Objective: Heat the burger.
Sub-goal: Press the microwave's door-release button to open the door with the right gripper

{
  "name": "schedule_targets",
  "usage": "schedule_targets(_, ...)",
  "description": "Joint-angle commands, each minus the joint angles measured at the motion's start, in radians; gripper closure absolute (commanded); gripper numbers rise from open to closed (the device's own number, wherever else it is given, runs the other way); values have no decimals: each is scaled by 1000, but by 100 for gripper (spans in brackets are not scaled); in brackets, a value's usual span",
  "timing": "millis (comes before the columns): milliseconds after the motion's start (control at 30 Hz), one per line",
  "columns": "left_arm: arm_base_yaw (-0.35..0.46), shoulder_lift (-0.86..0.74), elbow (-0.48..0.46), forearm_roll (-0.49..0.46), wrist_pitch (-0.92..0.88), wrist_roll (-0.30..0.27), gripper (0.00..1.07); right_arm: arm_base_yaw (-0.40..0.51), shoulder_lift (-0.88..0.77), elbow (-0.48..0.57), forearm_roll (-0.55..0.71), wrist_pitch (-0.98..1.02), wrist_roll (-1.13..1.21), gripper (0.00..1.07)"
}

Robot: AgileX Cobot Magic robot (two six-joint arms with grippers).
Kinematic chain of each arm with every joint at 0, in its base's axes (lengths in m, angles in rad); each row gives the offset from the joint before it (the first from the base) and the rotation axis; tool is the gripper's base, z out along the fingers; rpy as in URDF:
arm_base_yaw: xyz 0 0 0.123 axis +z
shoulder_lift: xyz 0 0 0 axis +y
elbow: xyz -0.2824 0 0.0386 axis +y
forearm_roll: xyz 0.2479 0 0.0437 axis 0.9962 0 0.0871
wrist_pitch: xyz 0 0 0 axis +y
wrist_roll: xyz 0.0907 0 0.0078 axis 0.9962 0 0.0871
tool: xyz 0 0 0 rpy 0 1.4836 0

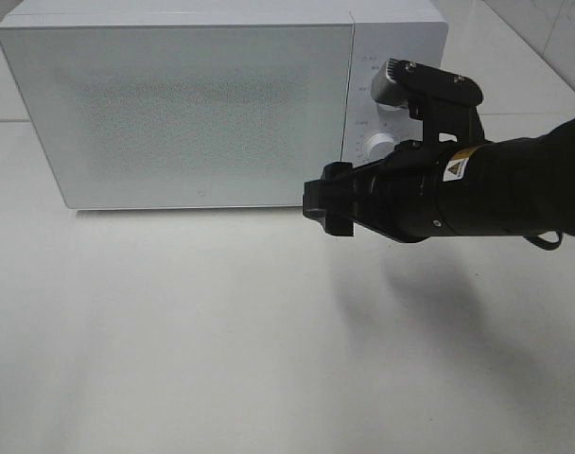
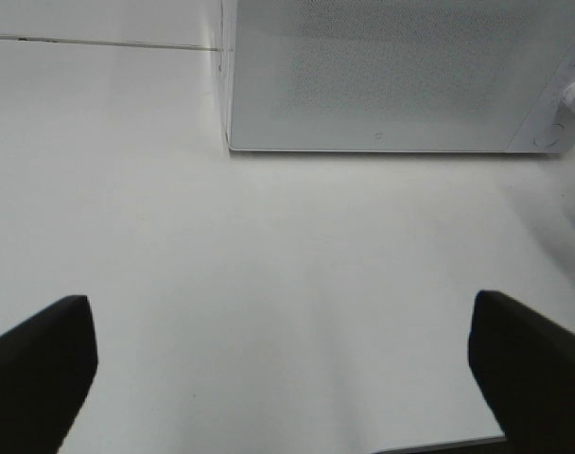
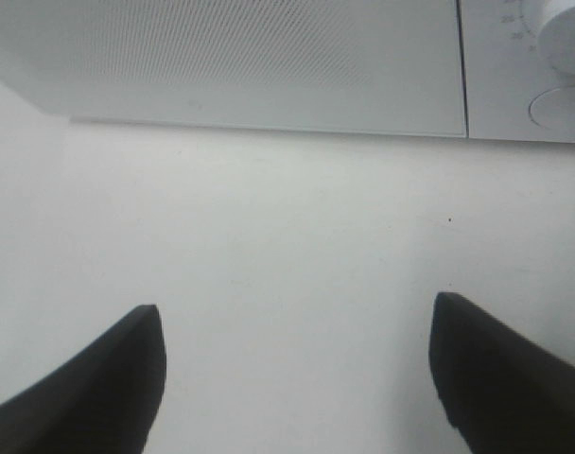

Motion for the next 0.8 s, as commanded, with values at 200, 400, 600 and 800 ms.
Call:
schedule_targets(200, 3, -18, 1, -9, -9, -7, 7, -1, -156, -3, -27, 270, -153, 31)
schedule_targets(400, 3, -18, 1, -9, -9, -7, 7, -1, -261, -3, -109, 490, -102, 31)
schedule_targets(600, 3, -18, 1, -9, -9, -7, 7, -1, -408, -61, -339, 780, 82, 31)
schedule_targets(800, 3, -18, 1, -9, -9, -7, 7, -1, -543, -116, -440, 930, 96, 31)
